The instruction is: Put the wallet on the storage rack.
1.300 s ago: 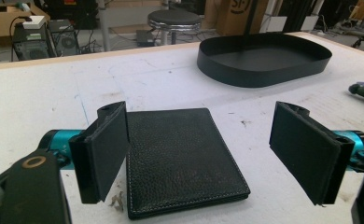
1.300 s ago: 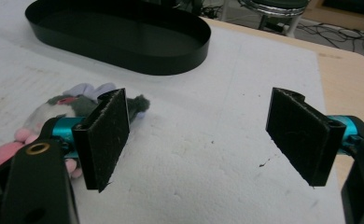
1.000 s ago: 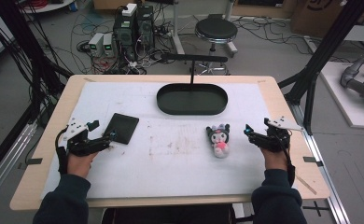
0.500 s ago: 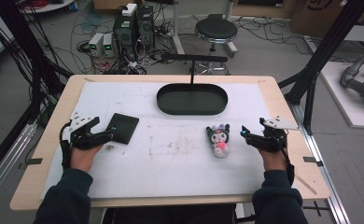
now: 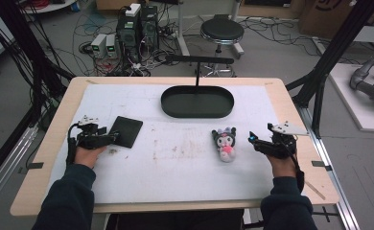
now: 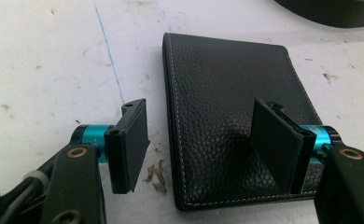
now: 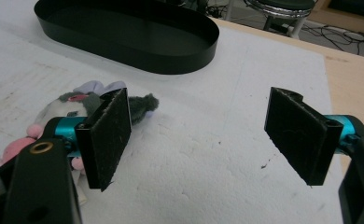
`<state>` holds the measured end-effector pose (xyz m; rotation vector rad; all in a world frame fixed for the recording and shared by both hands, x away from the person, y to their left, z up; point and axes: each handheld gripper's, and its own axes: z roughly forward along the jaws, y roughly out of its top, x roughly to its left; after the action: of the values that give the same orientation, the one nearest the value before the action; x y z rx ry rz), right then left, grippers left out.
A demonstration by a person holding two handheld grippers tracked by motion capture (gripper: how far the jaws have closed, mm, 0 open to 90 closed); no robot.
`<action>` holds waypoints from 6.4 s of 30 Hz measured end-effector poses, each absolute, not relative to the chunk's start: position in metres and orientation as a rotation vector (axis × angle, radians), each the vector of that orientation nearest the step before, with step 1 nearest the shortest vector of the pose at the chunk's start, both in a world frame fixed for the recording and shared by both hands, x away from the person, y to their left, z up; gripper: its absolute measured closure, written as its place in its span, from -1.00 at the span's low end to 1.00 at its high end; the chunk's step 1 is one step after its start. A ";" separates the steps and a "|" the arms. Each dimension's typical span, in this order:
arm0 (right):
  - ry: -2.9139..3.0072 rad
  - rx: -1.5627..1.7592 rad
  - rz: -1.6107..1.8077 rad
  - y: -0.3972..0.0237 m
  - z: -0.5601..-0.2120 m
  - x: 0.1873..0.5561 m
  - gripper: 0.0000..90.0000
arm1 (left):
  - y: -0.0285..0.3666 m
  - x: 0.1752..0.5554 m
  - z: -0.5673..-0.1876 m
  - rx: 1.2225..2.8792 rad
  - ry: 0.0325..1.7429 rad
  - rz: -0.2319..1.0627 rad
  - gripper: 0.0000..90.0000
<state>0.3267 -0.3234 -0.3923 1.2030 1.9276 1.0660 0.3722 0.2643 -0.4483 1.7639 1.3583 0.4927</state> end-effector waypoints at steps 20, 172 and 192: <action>1.935 1.207 1.042 -0.321 -0.394 0.326 -0.48 | 0.271 0.366 -0.448 1.687 1.331 0.408 0.92; 1.940 1.232 1.050 -0.326 -0.394 0.324 -0.45 | 0.238 0.361 -0.386 1.643 1.110 0.616 0.69; 1.941 1.241 1.084 -0.330 -0.395 0.326 -0.45 | 0.163 0.439 -0.351 1.693 0.909 0.588 0.69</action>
<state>0.3262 -0.3302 -0.3947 1.2406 1.9408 1.0838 0.4388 0.1631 -0.3512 1.6927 0.9095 0.5883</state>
